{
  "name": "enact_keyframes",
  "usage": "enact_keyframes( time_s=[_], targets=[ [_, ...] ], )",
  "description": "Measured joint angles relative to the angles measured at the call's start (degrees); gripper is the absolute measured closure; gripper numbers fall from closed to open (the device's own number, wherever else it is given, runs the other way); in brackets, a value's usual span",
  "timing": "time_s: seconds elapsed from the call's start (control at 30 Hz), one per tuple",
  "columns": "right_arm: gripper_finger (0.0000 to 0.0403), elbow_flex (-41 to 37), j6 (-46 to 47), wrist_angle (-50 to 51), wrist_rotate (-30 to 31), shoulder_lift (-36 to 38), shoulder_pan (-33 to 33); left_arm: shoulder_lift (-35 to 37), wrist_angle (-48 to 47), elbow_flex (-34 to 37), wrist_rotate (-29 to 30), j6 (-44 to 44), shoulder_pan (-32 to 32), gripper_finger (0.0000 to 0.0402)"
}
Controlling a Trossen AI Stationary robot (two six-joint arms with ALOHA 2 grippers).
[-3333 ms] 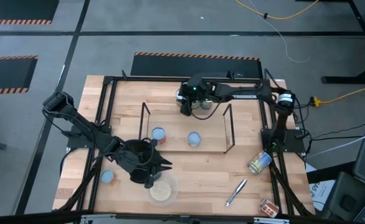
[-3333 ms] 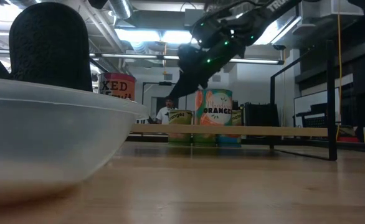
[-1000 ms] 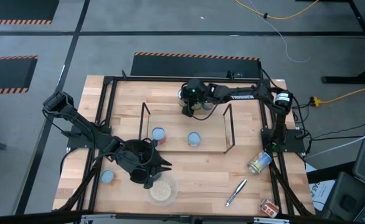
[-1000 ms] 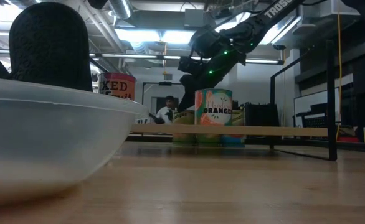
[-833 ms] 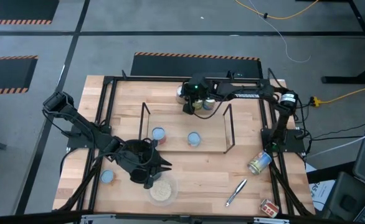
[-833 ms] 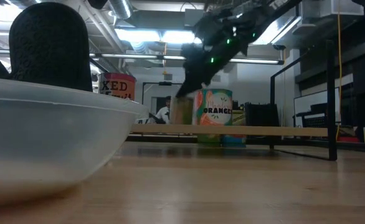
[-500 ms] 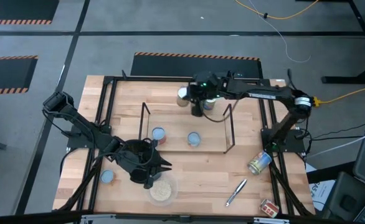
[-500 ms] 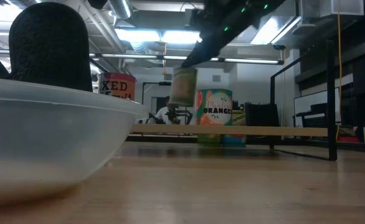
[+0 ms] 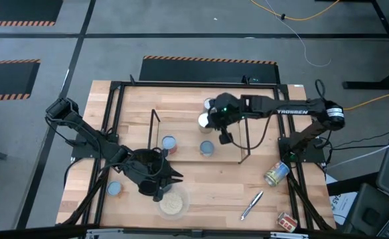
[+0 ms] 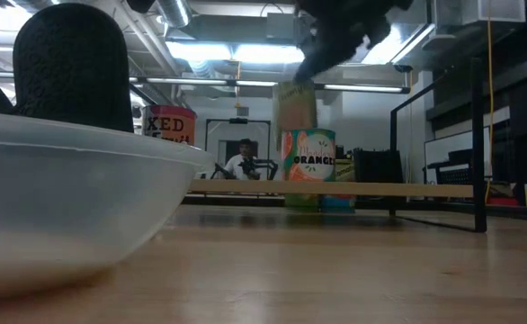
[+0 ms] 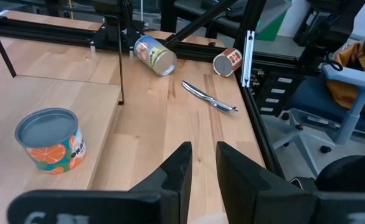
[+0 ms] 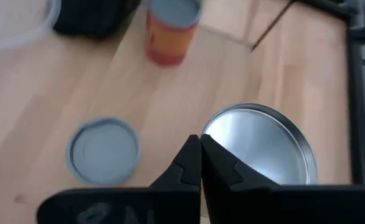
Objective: Pick and place cans onto a shelf
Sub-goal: Put the large canned oranges on the shelf
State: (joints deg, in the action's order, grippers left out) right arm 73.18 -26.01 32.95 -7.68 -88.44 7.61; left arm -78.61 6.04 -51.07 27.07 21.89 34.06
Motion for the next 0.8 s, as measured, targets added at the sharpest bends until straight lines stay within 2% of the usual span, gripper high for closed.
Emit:
enact_keyframes(
  time_s=[0.8],
  targets=[
    [0.0397, -10.6, 0.2, -8.9, -1.6, 0.2, -0.4, 0.0, 0.0, 0.0, 0.0, 0.0, 0.3, 0.0335]
  ],
)
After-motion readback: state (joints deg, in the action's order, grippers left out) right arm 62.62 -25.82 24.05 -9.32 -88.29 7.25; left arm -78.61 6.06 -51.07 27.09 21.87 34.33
